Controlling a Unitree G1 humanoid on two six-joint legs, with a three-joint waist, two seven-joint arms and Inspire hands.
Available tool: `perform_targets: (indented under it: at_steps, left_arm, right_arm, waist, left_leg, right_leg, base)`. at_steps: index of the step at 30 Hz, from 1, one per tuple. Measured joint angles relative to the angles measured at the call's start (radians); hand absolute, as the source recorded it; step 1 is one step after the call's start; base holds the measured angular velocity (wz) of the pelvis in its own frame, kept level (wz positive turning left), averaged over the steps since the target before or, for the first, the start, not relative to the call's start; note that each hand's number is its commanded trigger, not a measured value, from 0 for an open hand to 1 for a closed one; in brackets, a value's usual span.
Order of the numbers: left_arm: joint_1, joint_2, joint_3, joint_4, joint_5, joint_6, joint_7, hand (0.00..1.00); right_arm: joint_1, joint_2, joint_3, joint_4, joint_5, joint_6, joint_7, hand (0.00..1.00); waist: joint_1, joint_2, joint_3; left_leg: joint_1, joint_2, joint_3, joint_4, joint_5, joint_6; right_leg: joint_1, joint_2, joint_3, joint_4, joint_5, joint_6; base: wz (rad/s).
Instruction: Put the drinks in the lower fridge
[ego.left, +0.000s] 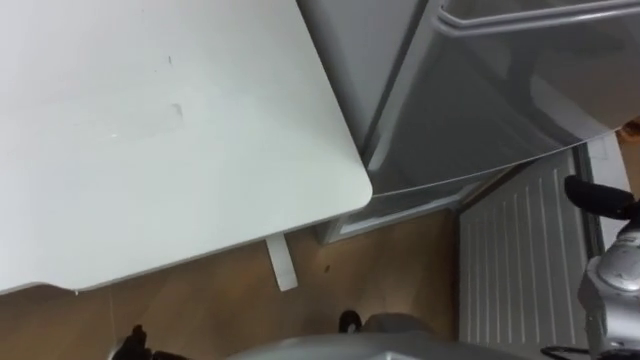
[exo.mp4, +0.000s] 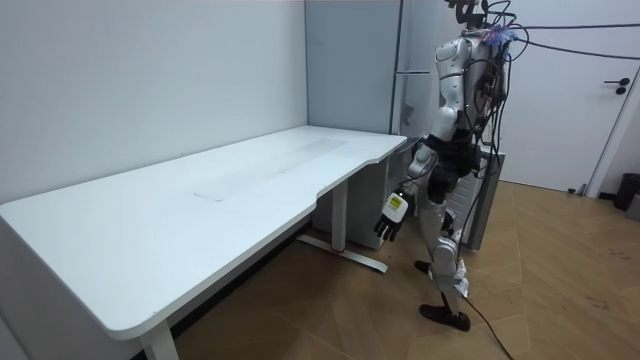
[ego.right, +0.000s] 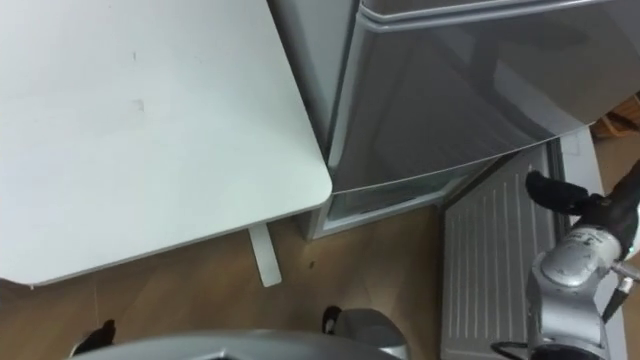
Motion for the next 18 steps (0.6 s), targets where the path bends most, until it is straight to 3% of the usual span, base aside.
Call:
perform_targets:
  at_steps: [5, 12, 18]
  left_arm:
    - [0.010, 0.000, 0.004, -0.001, 0.009, 0.008, -0.001, 0.00]
    - [0.032, 0.008, 0.004, -0.007, 0.036, 0.008, -0.002, 0.00]
    - [0.029, 0.013, 0.003, -0.012, 0.040, 0.008, -0.003, 0.00]
  right_arm:
    - [0.006, 0.000, -0.023, 0.097, 0.016, 0.001, -0.004, 0.00]
    - [0.009, 0.000, -0.066, 0.247, 0.212, 0.000, -0.005, 0.00]
    - [0.009, 0.000, -0.085, 0.314, 0.284, -0.010, -0.004, 0.00]
  waist:
    - [-0.006, -0.006, 0.0007]
    - [-0.021, -0.004, 0.0021]
    - [-0.029, -0.014, 0.0023]
  left_leg:
    - [-0.003, 0.000, -0.006, 0.001, 0.000, 0.000]
    - [-0.004, 0.000, -0.012, -0.002, 0.000, 0.000]
    - [-0.003, 0.000, -0.007, -0.001, 0.000, 0.000]
  right_leg:
    - [0.003, -0.001, -0.001, -0.009, 0.000, 0.000]
    - [0.006, 0.000, -0.001, -0.014, 0.000, 0.002]
    - [0.007, 0.000, 0.000, -0.015, -0.001, 0.002]
  base:
    - [0.02]
    - [0.01]
    - [0.00]
